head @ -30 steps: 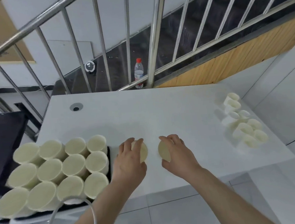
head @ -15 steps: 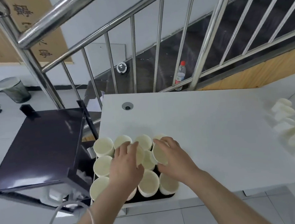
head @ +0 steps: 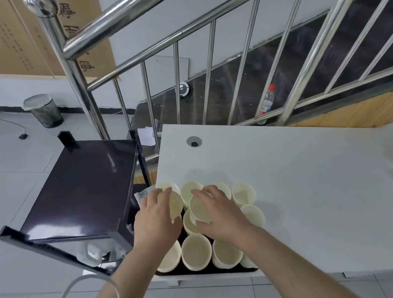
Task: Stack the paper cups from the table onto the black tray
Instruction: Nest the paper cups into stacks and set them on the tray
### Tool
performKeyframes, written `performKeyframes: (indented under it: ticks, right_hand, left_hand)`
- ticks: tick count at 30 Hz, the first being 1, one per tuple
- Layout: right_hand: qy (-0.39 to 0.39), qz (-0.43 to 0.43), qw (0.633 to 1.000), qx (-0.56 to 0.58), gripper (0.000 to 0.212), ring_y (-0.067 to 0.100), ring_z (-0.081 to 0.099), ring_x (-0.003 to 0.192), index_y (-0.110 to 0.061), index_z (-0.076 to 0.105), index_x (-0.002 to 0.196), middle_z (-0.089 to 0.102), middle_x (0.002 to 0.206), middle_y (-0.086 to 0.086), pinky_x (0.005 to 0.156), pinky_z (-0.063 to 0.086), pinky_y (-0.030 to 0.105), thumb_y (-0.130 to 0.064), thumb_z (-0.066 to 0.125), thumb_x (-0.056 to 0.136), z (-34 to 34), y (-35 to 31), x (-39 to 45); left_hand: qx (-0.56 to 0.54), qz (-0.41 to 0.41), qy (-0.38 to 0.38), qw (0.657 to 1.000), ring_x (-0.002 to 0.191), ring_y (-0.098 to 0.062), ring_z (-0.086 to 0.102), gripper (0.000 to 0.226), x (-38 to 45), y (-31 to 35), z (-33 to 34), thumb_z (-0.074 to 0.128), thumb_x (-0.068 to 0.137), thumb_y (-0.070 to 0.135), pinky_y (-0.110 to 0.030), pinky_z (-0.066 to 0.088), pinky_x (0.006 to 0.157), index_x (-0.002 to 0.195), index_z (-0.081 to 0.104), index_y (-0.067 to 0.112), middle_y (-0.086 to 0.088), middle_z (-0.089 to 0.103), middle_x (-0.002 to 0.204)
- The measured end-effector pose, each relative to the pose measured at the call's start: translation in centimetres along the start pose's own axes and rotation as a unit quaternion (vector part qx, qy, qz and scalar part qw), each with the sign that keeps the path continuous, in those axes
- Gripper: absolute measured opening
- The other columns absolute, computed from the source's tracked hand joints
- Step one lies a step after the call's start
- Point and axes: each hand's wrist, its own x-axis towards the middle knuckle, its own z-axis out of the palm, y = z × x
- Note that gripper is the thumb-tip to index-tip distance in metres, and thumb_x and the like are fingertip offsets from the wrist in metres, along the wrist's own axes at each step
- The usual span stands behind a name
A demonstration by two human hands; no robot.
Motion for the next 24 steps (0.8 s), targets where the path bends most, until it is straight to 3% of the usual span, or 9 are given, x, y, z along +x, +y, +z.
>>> performKeyframes:
  ticks: [5,12,19,24]
  right_hand:
    - [-0.039,-0.008,0.999,-0.027,0.071,0.018,0.033,0.133,-0.031,0.026,0.149,0.026,0.146,-0.003,0.091,0.048,0.034,-0.028,0.060,0.086,1.3,-0.1,0.7]
    - [-0.035,0.012,0.997,-0.063,0.070,0.017,0.038,0.128,-0.025,0.034,0.144,0.032,0.143,-0.003,0.092,0.047,0.035,-0.049,0.062,0.085,2.4,0.5,1.2]
    - [-0.050,0.037,0.991,-0.118,0.055,0.021,0.048,0.116,-0.021,0.049,0.129,0.047,0.130,-0.003,0.090,0.046,0.037,-0.050,0.060,0.084,3.2,0.9,1.6]
    - [-0.033,0.030,0.988,-0.146,0.049,0.024,0.049,0.115,-0.018,0.051,0.125,0.050,0.129,-0.001,0.092,0.042,0.038,-0.052,0.052,0.090,3.5,0.9,1.5]
  left_hand:
    - [0.009,-0.017,-0.036,0.999,0.132,-0.018,0.031,0.068,-0.1,-0.9,1.3,0.060,0.086,0.035,-0.029,0.047,0.088,0.146,0.027,0.027,0.006,0.031,0.145]
    - [0.021,-0.011,-0.048,0.999,0.135,-0.016,0.030,0.069,0.0,-1.3,2.5,0.056,0.086,0.054,-0.031,0.045,0.095,0.144,0.028,0.029,0.008,0.029,0.147]
    - [0.029,-0.028,-0.058,0.997,0.124,-0.016,0.038,0.048,0.2,-1.1,3.3,0.054,0.090,0.042,-0.027,0.045,0.087,0.135,0.040,0.029,0.008,0.039,0.136]
    - [0.037,-0.034,-0.058,0.997,0.123,-0.016,0.038,0.047,0.2,-1.0,3.3,0.054,0.090,0.042,-0.027,0.044,0.088,0.134,0.039,0.030,0.008,0.038,0.135]
